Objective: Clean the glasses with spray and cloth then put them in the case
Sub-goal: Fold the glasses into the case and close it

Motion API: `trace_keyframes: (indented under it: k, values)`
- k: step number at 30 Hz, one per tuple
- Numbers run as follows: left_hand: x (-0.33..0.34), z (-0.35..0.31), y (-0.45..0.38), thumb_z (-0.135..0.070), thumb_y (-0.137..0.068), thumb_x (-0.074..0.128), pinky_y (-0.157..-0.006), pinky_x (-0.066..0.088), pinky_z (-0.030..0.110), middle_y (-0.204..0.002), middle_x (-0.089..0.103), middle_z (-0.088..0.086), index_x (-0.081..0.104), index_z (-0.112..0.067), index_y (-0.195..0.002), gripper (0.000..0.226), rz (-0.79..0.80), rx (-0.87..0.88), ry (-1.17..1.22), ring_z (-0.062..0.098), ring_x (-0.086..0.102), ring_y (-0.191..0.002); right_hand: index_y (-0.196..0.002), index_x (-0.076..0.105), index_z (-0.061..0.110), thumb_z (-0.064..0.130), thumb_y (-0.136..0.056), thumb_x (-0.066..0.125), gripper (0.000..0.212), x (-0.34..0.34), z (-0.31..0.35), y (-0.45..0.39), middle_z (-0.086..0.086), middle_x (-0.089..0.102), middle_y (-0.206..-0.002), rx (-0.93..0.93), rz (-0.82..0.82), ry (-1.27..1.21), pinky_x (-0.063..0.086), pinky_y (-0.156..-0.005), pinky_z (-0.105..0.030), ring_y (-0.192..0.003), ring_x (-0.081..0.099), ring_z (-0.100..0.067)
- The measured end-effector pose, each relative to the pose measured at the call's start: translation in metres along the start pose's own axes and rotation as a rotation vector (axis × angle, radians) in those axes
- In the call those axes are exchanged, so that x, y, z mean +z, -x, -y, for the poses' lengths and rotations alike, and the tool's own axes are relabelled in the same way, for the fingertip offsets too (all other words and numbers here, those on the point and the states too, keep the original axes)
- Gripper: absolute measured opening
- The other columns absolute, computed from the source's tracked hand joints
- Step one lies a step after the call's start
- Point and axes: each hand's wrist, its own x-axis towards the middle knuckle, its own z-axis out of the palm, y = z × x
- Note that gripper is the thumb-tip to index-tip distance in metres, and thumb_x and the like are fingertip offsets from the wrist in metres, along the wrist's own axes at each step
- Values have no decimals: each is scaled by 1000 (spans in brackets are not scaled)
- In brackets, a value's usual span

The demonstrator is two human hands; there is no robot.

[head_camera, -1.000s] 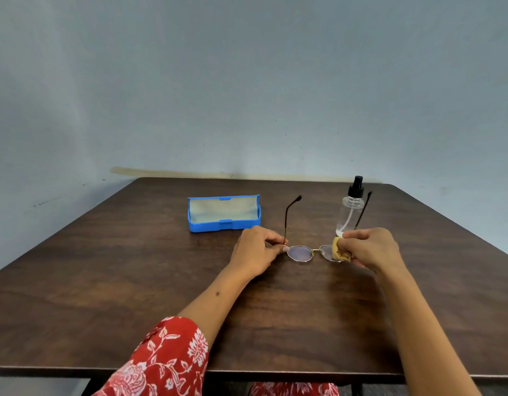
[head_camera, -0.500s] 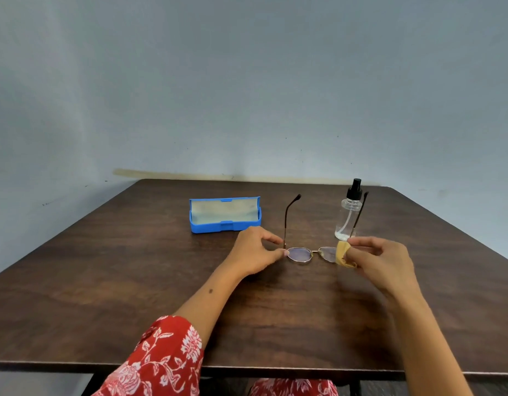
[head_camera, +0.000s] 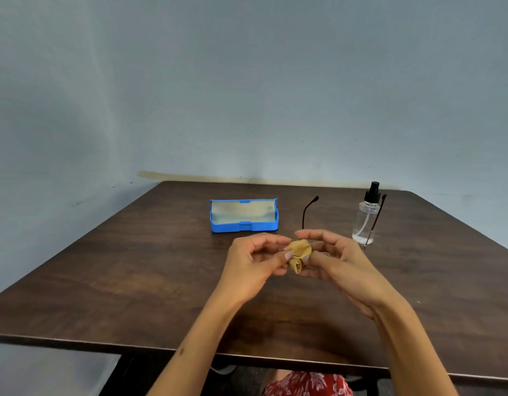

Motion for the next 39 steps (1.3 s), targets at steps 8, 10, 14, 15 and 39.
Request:
trace_keyframes:
  k: [8, 10, 14, 15, 39]
  values:
    - [-18, -2, 8, 5, -83, 62, -55, 54, 20, -83, 71, 11, 72, -12, -87, 20, -88, 62, -18, 14, 70, -69, -86, 71, 7, 2, -82, 68, 7, 15, 4, -13, -14, 71, -84, -74, 33, 233, 59, -66, -31, -73, 71, -21]
    - [-23, -2, 8, 4, -83, 61, -53, 54, 21, -81, 71, 10, 72, -11, -86, 19, -74, 53, -9, 14, 69, -68, -82, 74, 9, 3, -79, 71, 8, 17, 6, -17, -12, 73, -83, -94, 36, 250, 59, -66, -30, -74, 71, -21]
    - [-28, -2, 7, -25, -72, 74, -54, 55, 24, -73, 70, 6, 69, -13, -84, 17, -13, 42, -16, 13, 67, -63, -74, 76, 10, -2, -76, 71, 12, 23, 9, -23, -7, 74, -87, -122, 7, 175, 59, -67, -30, -75, 72, -23]
    - [-30, -2, 6, -30, -68, 74, -54, 54, 24, -69, 69, 3, 67, -13, -82, 22, 1, 42, -14, 10, 65, -59, -73, 76, 10, -3, -76, 70, 15, 26, 10, -25, -5, 74, -88, -124, 14, 162, 58, -67, -27, -75, 72, -21]
    - [-104, -4, 1, -4, -50, 78, -43, 51, 17, -84, 70, 12, 65, -5, -96, 48, -149, -497, 237, 13, 67, -54, -95, 64, 5, 6, -91, 58, 8, 63, -6, -61, -12, 65, -81, 278, 73, -117, 52, -47, -19, -58, 63, -10]
